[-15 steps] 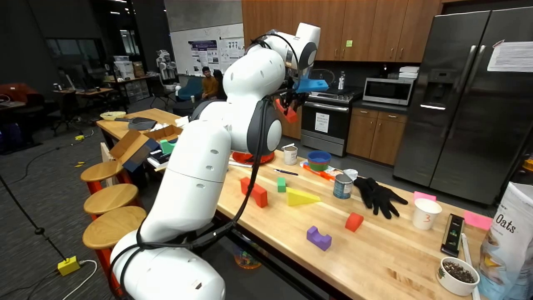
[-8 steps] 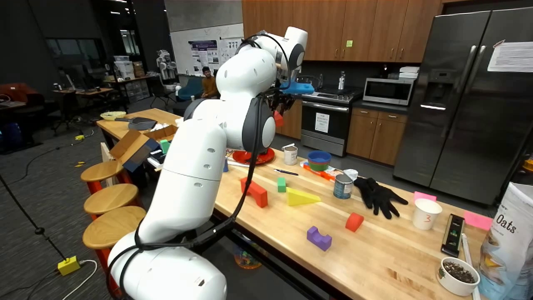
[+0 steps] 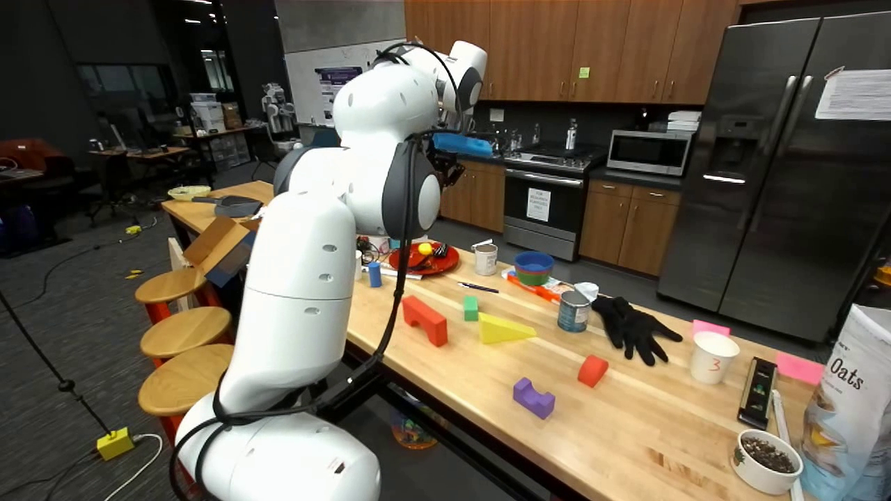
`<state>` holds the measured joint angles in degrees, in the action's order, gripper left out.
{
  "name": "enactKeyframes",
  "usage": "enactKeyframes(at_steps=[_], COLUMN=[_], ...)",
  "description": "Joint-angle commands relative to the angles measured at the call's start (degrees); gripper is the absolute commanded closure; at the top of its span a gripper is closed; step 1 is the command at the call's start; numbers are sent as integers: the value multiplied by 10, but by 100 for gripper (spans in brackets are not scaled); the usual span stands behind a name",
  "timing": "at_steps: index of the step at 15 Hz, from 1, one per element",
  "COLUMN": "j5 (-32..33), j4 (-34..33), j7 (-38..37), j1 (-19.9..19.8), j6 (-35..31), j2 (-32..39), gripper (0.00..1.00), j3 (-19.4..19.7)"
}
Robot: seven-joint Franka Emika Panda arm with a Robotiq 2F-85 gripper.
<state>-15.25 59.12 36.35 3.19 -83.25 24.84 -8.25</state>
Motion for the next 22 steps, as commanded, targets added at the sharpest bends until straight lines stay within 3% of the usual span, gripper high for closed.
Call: enactKeyframes(at_steps=[1,2,7,8,11,22], j5=[-30,-17,-20,-20,-32,-112], j4=[103,38,78,75,116,374], j7=[-55,-29,-49,-48,-58,-140], j1=[-4,0,-1,-1,-2,11], j6=[-12,-1,-2,0,-23,-178], j2=[-74,-22,-54,-49,-59,-159], gripper=[82,57,57,82,82,82], j3=[1,-1,-1,-1,-1,-17])
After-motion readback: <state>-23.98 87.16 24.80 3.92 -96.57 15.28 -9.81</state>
